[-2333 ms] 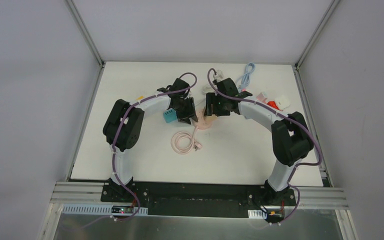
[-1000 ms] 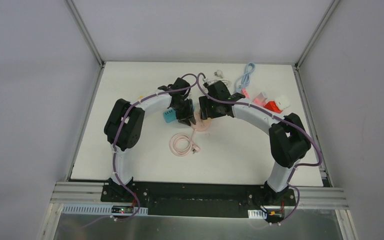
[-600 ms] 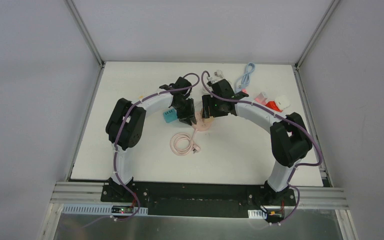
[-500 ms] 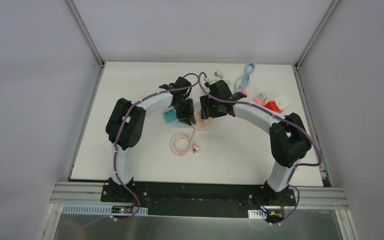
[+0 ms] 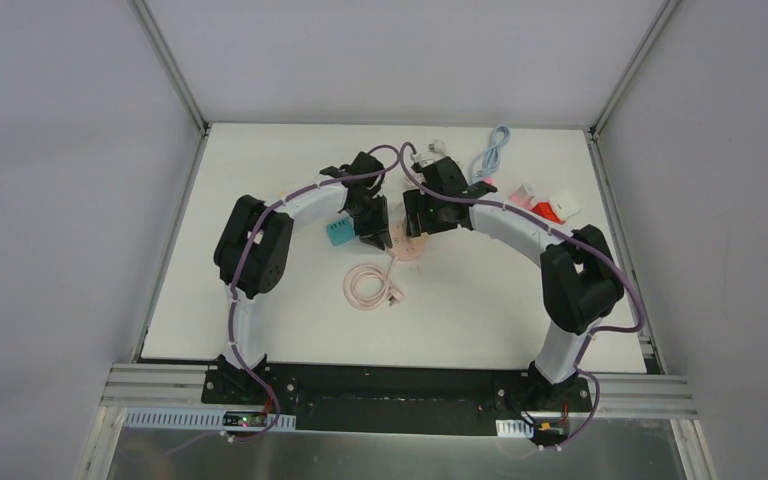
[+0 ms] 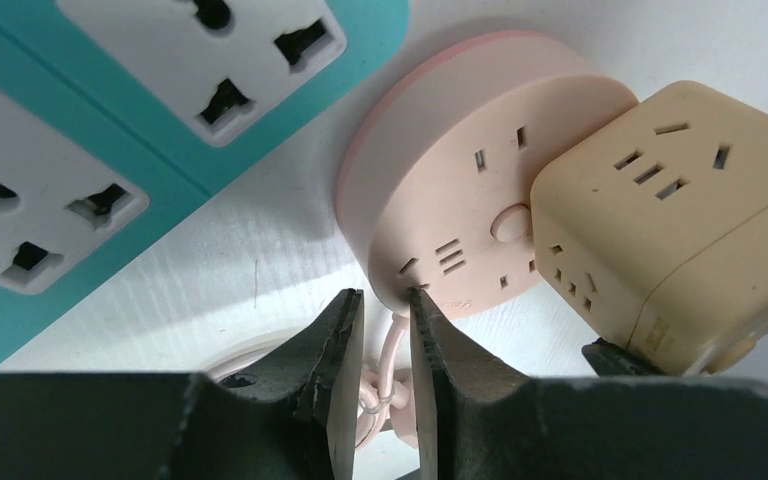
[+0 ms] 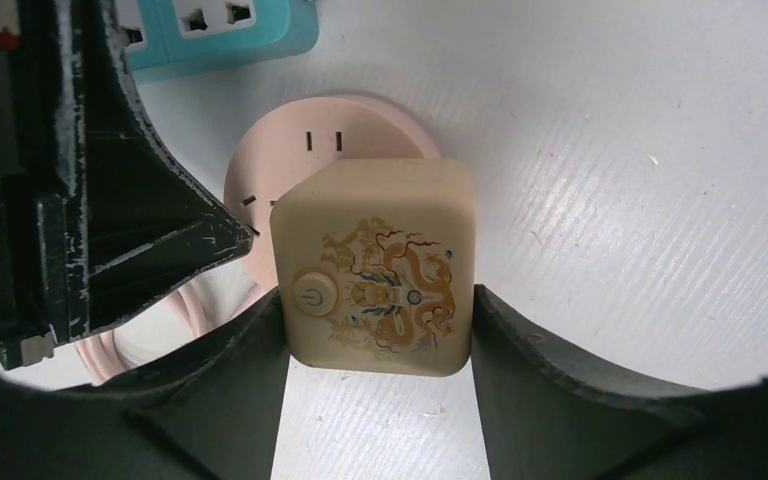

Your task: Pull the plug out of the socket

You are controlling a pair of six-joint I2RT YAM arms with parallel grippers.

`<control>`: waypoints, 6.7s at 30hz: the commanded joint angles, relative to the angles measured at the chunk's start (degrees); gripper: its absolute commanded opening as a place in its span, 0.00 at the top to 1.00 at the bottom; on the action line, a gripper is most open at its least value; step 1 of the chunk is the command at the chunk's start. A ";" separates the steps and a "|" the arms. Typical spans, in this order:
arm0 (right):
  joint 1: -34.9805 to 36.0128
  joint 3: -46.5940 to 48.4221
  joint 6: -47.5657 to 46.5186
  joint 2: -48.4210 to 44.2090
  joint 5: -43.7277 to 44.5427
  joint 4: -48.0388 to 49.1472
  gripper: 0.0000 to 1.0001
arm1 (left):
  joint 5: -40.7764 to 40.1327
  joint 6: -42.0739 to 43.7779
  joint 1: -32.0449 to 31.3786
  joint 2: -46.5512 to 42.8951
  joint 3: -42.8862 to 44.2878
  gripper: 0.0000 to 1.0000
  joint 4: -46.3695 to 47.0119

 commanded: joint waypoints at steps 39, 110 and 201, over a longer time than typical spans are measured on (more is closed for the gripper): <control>-5.45 4.15 10.54 -2.58 -22.56 5.16 1.00 | -6.91 3.72 1.15 3.16 -0.09 0.80 -5.97; -2.68 7.97 8.82 -0.47 -10.13 -1.05 1.00 | -3.51 3.68 3.06 6.10 4.00 0.79 -9.18; -15.18 9.95 32.40 8.77 -10.31 3.04 0.25 | 9.37 9.08 8.95 -18.17 4.00 0.15 -3.26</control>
